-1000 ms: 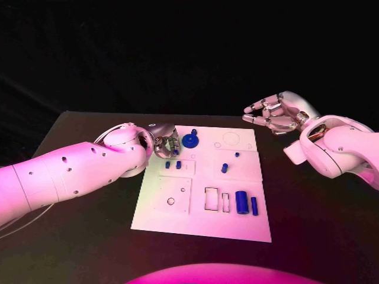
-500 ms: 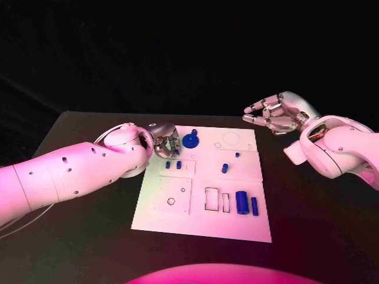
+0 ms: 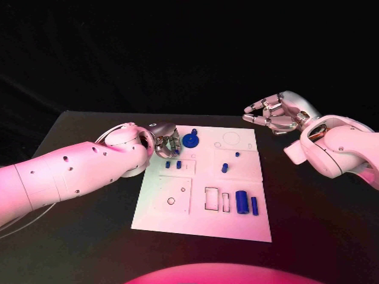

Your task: Assemble the parts on the task board

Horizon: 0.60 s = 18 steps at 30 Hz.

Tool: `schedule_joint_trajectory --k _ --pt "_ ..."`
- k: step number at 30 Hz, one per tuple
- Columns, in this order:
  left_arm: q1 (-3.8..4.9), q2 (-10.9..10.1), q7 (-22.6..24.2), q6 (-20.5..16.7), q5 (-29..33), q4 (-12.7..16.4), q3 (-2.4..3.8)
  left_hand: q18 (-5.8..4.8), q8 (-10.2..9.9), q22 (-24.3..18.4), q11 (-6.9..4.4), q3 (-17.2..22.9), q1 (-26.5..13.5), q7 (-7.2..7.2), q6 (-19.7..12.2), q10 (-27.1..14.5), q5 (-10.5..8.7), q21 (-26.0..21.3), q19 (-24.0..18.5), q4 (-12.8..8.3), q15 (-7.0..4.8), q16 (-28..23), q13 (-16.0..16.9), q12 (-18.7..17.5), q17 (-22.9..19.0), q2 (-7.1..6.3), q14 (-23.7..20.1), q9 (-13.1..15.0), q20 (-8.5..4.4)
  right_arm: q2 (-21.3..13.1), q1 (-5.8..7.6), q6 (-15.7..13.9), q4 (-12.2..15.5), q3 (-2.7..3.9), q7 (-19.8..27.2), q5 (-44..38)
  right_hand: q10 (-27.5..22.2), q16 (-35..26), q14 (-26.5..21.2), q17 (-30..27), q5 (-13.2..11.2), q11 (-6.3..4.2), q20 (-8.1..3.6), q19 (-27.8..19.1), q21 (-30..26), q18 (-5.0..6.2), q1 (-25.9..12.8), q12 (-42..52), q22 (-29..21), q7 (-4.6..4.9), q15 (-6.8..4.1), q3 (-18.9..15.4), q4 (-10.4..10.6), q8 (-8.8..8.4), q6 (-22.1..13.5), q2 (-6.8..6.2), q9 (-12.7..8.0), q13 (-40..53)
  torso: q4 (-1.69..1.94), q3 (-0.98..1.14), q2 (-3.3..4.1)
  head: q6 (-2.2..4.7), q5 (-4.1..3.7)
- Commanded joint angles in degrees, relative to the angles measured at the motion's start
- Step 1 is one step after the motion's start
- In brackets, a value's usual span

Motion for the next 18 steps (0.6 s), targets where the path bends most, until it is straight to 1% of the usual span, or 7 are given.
schedule_joint_trajectory --k 1,14,18 --pt "-0.08 0.2 -0.4 1.4 0.5 -0.1 0.00 -0.78 -0.2 2.9 0.02 -0.2 -0.5 0.03 0.1 0.1 -0.26 -0.1 0.1 -0.2 -0.06 0.0 0.1 -0.2 -0.1 0.27 0.0 0.0 0.03 0.0 -0.04 0.1 0.1 0.00 0.5 -0.5 0.0 -0.2 3.5 5.5 0.3 -0.10 0.08 -0.3 -0.1 0.88 -0.1 0.1 5.2 -0.10 -0.40 -0.2 0.0 0.21 0.0 0.41 0.0 0.1 0.01 0.00 -0.02 -0.03 -0.03" --pt "-0.13 0.4 -0.1 1.6 0.5 -0.2 -0.01 -0.76 -0.2 2.8 0.02 -0.1 -0.5 0.03 0.1 0.1 -0.26 -0.2 0.0 -0.2 -0.05 0.0 0.1 -0.2 -0.1 0.32 0.0 0.0 0.03 0.0 -0.05 0.1 0.1 0.00 0.5 -0.5 0.0 -0.2 3.5 5.5 0.3 -0.10 0.08 -0.3 -0.1 0.88 -0.1 0.1 5.2 -0.10 -0.40 -0.2 0.0 0.21 0.0 0.41 0.0 0.1 0.00 -0.03 0.00 -0.08 -0.05" --pt "-0.15 0.4 0.1 1.5 0.7 -0.2 -0.02 -0.72 -0.4 2.7 0.06 -0.3 -0.7 0.06 0.0 0.0 -0.29 -0.3 -0.1 -0.3 -0.02 0.0 0.1 -0.3 -0.1 0.15 0.0 -0.1 0.04 0.0 -0.05 0.1 0.0 0.00 0.5 -0.5 0.0 -0.2 3.5 5.5 0.3 -0.10 0.08 -0.3 -0.1 0.88 -0.1 0.1 5.2 -0.10 -0.40 -0.2 0.0 0.21 0.0 0.41 0.0 0.1 0.08 -0.03 -0.02 -0.08 -0.06"
